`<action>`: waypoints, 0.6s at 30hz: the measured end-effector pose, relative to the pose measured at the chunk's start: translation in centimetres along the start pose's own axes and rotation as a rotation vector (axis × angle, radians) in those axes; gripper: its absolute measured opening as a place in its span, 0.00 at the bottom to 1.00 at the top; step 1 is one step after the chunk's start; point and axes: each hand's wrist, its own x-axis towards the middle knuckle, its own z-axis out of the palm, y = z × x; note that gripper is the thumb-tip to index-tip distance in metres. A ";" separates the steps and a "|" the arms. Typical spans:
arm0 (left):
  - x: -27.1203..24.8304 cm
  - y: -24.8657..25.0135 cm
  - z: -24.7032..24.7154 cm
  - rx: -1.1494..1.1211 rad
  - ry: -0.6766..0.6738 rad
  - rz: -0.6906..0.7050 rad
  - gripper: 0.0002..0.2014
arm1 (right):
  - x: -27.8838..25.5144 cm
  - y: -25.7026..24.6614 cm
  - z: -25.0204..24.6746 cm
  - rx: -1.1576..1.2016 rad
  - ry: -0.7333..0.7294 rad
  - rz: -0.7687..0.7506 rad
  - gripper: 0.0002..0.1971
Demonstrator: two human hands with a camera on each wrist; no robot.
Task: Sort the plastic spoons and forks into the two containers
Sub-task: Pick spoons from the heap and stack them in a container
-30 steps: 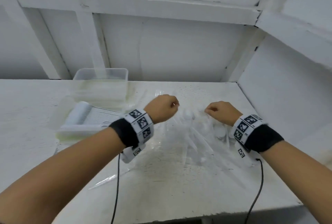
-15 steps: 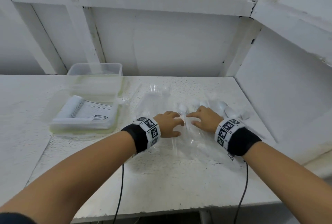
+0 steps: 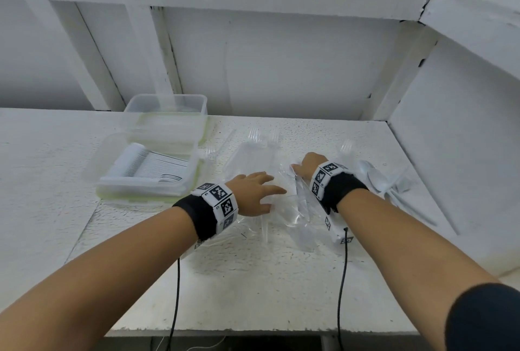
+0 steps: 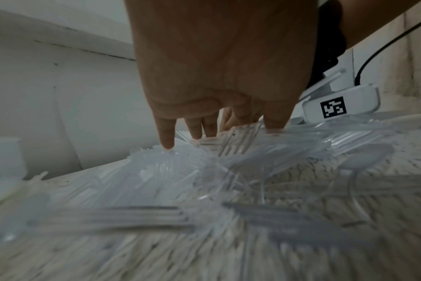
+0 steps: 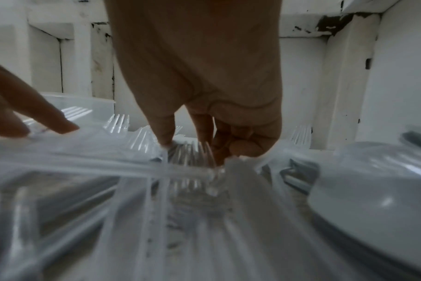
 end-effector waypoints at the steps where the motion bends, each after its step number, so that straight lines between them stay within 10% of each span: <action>1: -0.1 -0.1 0.0 -0.001 -0.003 -0.005 0.25 | 0.2 -0.2 0.0 0.049 0.016 0.011 0.18; 10: 0.0 -1.0 -2.2 -0.303 -0.102 -0.045 0.29 | 0.9 2.0 -2.0 0.552 0.053 0.028 0.22; 18: 2.8 0.8 -4.5 -0.415 0.154 -0.126 0.19 | -0.6 3.4 -3.0 0.881 0.198 -0.009 0.19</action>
